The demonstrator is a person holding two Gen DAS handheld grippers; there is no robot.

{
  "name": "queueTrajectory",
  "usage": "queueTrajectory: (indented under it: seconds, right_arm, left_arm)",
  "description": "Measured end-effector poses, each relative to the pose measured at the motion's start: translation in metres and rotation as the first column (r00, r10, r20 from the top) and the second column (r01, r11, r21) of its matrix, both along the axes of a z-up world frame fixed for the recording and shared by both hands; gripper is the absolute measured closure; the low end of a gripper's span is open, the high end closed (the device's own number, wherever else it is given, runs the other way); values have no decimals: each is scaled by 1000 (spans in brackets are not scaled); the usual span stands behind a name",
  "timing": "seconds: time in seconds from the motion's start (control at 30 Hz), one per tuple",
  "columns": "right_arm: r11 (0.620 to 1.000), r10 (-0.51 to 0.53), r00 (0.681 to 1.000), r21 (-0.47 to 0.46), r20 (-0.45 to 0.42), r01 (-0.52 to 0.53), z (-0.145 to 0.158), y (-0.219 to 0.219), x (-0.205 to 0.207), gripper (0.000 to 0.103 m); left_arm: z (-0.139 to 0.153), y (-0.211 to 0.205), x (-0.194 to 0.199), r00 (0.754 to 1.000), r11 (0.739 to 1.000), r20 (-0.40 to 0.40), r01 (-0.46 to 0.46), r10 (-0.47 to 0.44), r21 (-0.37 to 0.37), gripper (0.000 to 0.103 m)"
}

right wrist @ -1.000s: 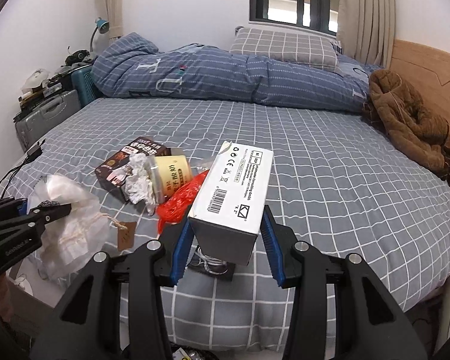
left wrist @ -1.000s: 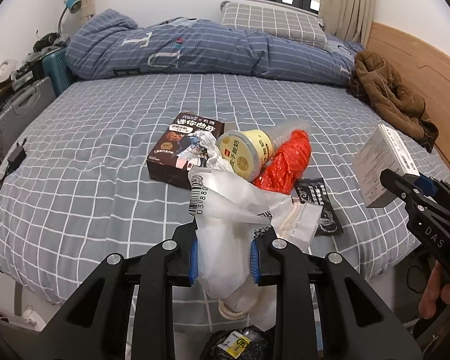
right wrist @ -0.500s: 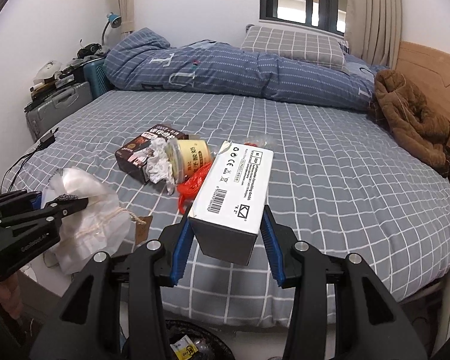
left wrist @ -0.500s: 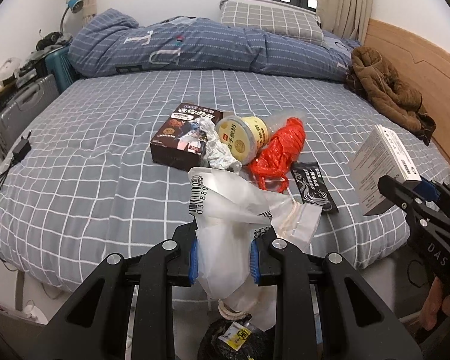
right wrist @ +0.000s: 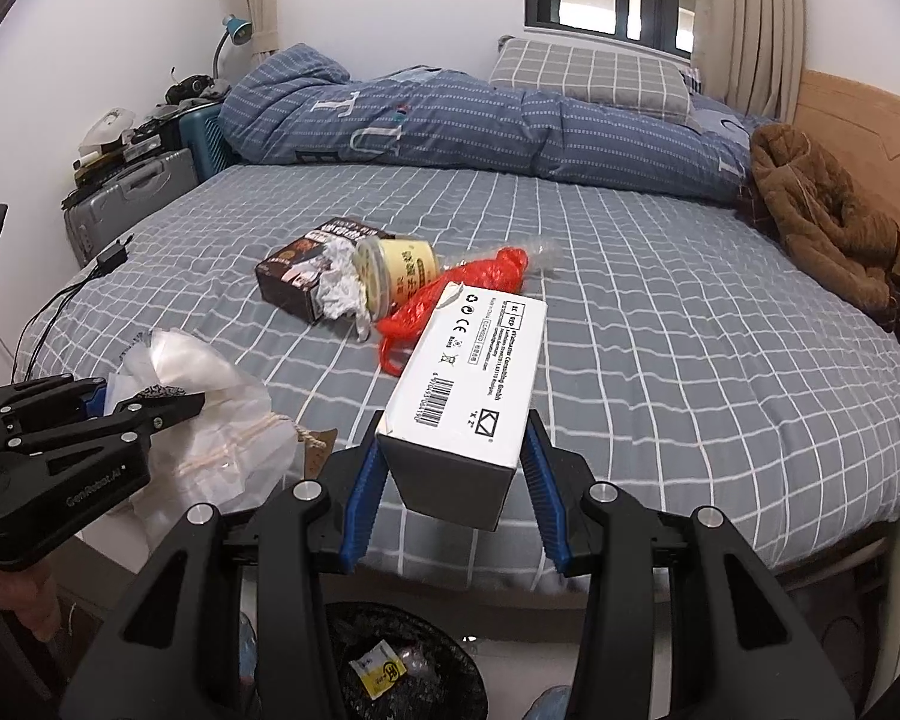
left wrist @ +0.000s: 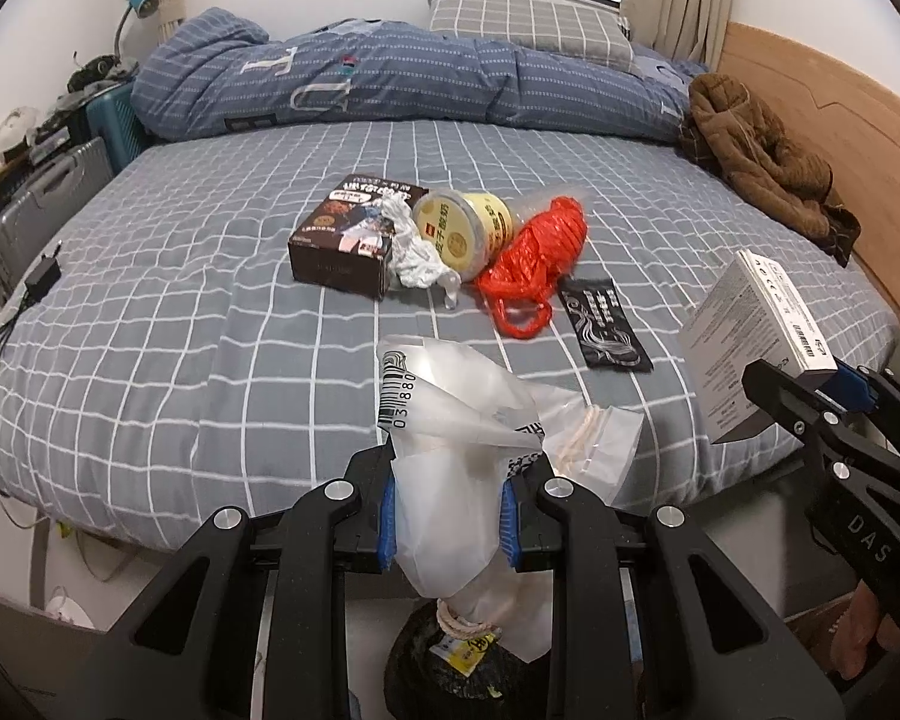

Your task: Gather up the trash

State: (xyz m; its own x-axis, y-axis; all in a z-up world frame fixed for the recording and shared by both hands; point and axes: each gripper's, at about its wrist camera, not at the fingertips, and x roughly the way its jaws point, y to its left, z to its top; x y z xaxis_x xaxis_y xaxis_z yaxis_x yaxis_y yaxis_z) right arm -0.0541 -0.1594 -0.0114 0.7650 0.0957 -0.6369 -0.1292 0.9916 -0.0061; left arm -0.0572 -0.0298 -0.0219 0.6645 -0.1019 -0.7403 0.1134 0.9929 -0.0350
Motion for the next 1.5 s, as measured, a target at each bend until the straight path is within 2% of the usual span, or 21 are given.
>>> queueTrajectory:
  seconds: [0.9,1.5]
  right_arm:
    - [1000,-6,993,24,-115,9,-36,8,-61,61]
    - [999,-53,984,-14,-171,52,-44,-3,-103,61]
  left_arm:
    - [-41,14,-74,992,999,-124,-34,29,-36,79]
    - [-43,8,-112,985,998,-173,-34,24,-53,79]
